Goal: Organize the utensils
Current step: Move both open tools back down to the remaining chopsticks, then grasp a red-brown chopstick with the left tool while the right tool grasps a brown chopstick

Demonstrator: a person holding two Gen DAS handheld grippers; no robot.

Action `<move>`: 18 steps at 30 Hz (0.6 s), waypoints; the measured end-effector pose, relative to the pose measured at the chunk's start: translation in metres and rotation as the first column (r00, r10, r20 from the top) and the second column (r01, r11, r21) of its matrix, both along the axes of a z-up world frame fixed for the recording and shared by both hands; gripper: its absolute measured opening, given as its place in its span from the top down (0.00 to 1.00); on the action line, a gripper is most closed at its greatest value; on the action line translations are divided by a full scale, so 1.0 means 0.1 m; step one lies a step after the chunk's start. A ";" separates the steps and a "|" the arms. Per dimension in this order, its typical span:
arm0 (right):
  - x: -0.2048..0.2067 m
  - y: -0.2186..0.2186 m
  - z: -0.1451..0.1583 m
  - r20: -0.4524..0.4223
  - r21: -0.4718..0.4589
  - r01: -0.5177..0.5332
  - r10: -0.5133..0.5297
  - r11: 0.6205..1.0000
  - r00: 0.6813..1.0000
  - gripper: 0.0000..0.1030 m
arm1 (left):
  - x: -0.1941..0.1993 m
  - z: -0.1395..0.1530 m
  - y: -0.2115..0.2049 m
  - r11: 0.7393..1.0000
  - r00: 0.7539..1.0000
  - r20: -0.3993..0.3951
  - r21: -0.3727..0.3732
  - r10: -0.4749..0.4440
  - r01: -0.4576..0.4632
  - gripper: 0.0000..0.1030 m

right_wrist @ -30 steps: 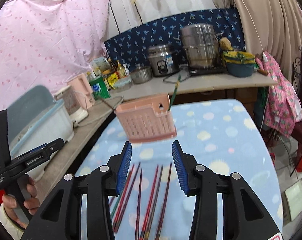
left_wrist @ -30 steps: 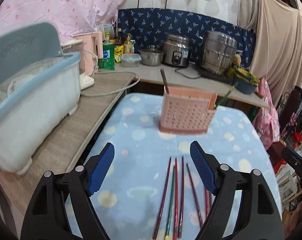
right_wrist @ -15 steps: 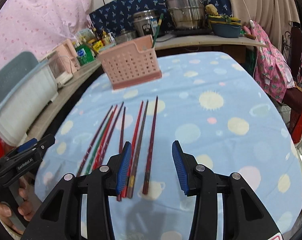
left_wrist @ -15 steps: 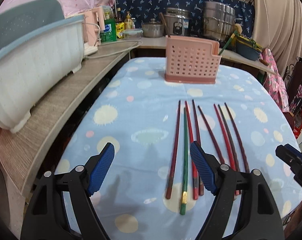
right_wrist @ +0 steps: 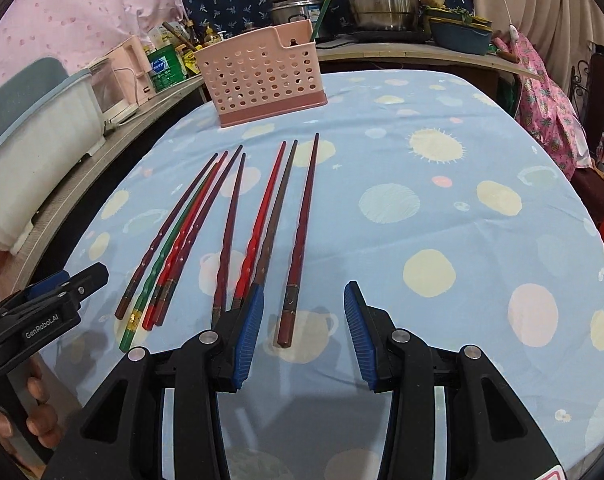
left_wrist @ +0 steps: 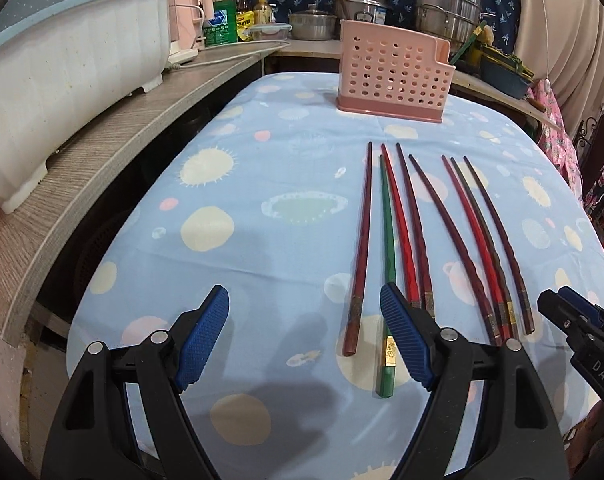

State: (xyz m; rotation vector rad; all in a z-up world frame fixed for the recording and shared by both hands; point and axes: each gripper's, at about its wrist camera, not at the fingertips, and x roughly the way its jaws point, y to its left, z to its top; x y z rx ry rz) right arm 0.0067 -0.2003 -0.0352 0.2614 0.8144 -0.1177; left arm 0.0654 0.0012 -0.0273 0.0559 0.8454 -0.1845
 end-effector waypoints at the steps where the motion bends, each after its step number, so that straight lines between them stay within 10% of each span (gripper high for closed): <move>1: 0.01 0.01 -0.01 -0.002 0.000 -0.002 0.002 1.000 1.000 0.61 | 0.00 -0.01 -0.01 1.000 1.000 -0.002 0.001 -0.001 0.001 0.28; 18: 0.11 0.13 -0.15 -0.028 -0.059 -0.028 0.027 0.998 0.999 0.81 | 0.07 -0.19 -0.05 1.000 0.999 -0.046 0.009 0.009 -0.009 0.28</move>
